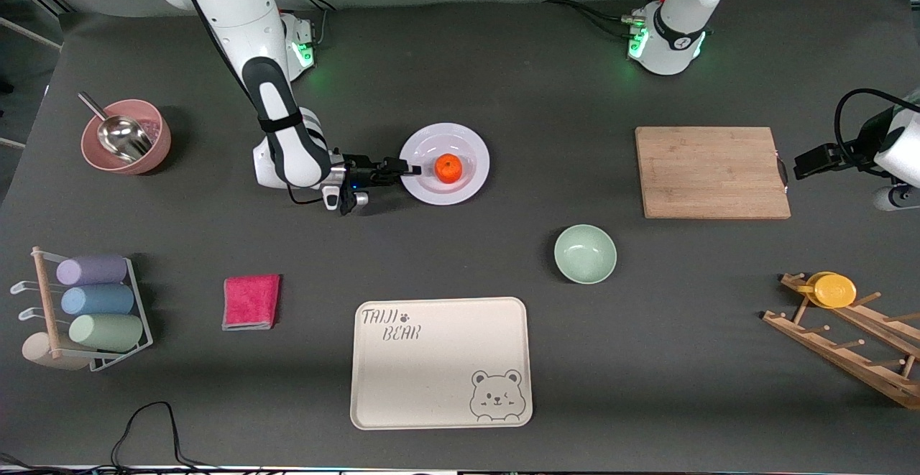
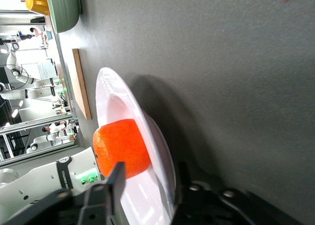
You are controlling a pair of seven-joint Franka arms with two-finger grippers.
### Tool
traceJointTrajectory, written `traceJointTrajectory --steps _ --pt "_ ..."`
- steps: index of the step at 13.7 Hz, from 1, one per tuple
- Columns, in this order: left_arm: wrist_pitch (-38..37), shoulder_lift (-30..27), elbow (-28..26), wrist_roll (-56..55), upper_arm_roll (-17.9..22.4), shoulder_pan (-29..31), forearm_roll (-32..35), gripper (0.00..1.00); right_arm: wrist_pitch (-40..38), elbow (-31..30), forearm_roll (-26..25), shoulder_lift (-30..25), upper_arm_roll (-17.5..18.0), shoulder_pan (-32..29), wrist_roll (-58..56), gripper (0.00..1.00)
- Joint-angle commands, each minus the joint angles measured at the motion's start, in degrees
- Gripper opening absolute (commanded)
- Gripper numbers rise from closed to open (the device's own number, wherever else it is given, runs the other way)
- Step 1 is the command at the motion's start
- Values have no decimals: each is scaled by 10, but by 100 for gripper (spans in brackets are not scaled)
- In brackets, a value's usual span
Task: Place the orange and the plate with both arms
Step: 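Withdraw the left gripper back toward its side of the table, then close the right gripper on the plate rim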
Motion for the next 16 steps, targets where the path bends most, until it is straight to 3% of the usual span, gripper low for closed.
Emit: traceJointTrajectory --steps 1,3,4,16 --pt "-9 -22 -9 -1 -8 3 3 100 4 -3 17 7 -3 4 -31 23" --pt "-9 -21 -5 0 -8 5 2 100 4 -3 17 7 -4 3 -31 4" --pt "-10 -19 -4 7 -8 6 3 100 3 -3 17 6 -4 3 -31 0" --pt "-13 -18 5 -2 -7 6 -6 100 4 32 14 -52 -7 6 28 0"
